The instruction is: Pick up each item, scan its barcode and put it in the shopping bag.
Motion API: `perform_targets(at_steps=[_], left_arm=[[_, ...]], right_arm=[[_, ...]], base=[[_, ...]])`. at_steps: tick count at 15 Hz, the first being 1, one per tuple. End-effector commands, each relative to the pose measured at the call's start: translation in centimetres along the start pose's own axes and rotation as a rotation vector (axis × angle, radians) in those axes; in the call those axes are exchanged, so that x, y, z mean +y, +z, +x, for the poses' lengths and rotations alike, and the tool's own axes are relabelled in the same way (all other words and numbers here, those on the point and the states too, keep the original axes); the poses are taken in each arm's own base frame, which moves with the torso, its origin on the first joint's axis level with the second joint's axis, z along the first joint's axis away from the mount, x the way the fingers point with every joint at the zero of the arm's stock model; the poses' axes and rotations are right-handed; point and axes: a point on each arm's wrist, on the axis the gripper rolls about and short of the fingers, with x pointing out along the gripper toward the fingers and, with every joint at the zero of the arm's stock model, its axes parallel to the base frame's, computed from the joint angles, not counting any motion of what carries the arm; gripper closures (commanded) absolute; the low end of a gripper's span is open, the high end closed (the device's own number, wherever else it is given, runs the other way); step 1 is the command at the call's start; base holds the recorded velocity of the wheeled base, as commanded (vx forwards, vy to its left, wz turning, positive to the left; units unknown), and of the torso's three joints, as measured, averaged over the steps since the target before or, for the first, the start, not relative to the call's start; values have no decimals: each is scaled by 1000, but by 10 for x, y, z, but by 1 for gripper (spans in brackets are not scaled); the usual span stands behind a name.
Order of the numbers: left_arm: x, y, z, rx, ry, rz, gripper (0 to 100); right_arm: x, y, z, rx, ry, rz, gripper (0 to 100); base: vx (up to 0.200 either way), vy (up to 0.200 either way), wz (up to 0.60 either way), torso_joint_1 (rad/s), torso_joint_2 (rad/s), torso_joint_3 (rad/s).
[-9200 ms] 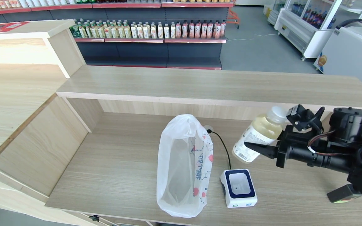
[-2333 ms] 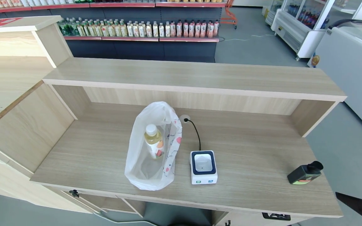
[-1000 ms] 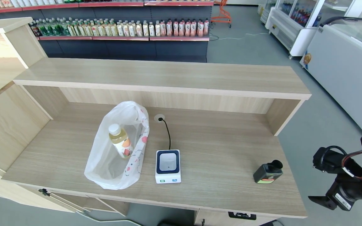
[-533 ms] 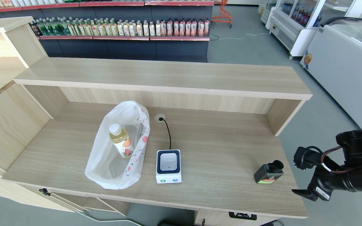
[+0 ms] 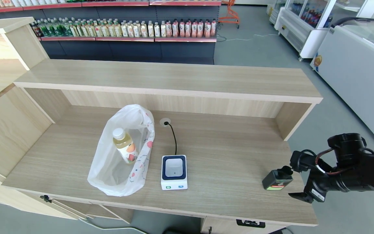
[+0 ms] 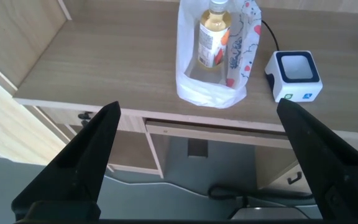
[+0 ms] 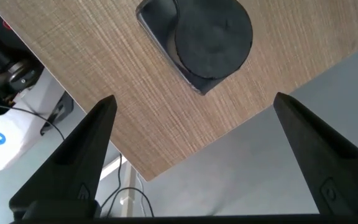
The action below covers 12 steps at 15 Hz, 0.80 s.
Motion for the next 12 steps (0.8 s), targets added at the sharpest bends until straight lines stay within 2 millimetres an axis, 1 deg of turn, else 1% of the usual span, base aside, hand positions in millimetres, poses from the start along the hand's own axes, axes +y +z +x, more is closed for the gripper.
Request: perform_targets(at_steps=[1, 4, 8, 12], left_arm=[[0, 0, 0, -1, 1, 0, 0], [0, 0, 0, 1, 1, 0, 0], [0, 0, 0, -1, 0, 0, 0], [0, 0, 0, -1, 1, 0, 0]], right_arm=[[1, -4, 13, 8, 33, 1, 0], [2, -6, 27, -35, 51, -8, 0], [-5, -4, 37, -60, 60, -13, 0], [-6, -6, 44, -63, 59, -12, 0]], base=[[0, 0, 0, 0, 0, 0], [0, 0, 0, 0, 0, 0], [0, 0, 0, 0, 0, 0], [0, 0, 0, 0, 0, 0]])
